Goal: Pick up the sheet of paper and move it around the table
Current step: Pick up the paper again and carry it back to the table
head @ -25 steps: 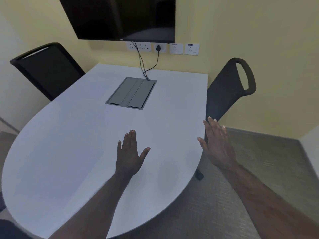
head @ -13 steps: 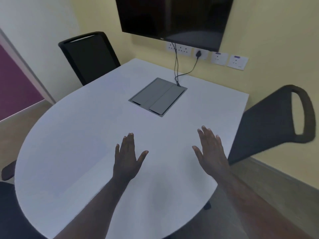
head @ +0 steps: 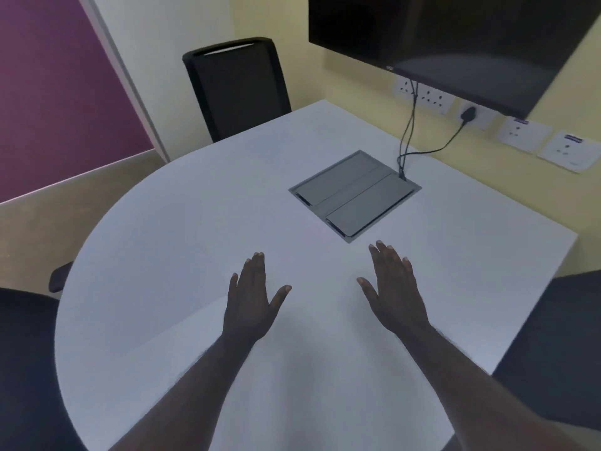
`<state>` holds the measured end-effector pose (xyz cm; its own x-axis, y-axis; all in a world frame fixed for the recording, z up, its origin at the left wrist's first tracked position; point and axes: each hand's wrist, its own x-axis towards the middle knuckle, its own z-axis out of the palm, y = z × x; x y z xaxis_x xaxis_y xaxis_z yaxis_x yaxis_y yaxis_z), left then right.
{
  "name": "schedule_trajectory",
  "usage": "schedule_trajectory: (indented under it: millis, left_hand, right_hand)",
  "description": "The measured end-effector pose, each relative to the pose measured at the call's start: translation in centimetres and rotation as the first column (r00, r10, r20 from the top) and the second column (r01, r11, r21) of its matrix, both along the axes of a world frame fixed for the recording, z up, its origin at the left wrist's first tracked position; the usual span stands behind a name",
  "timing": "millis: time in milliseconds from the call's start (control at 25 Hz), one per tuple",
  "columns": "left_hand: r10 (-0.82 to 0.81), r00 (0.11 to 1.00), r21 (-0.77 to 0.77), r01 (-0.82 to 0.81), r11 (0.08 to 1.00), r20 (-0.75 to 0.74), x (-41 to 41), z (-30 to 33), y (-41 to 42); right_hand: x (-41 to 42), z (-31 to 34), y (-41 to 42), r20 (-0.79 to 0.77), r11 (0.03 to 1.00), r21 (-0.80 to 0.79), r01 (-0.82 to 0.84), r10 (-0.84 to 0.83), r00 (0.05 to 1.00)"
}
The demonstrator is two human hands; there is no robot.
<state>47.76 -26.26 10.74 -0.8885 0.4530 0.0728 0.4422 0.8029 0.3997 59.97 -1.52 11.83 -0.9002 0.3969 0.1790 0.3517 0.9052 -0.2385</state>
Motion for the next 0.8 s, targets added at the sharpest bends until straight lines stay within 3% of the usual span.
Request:
schedule_trajectory:
  millis: [360, 560, 800]
  left_hand:
    - [0.220, 0.963, 0.008, -0.224, 0.975, 0.156, -5.8, -3.8, 5.1]
    - [0.424, 0.824, 0.028, -0.467, 0.884, 0.376, -10.1, -7.0, 7.5]
    - [0.491, 0.666, 0.051, -0.620, 0.783, 0.562, -16.3, -10.5, 9.1]
  right_hand:
    - [-12.2, -5.0, 4.2, 0.025, 0.959, -0.112, -0.260, 0.264, 0.964]
    - [-17.7, -10.0, 5.6, 0.086, 0.908, -0.239, -0.343, 0.372, 0.924]
    - [-22.8, -14.1, 7.1, 0.115, 0.863, -0.346, -0.367, 0.427, 0.897]
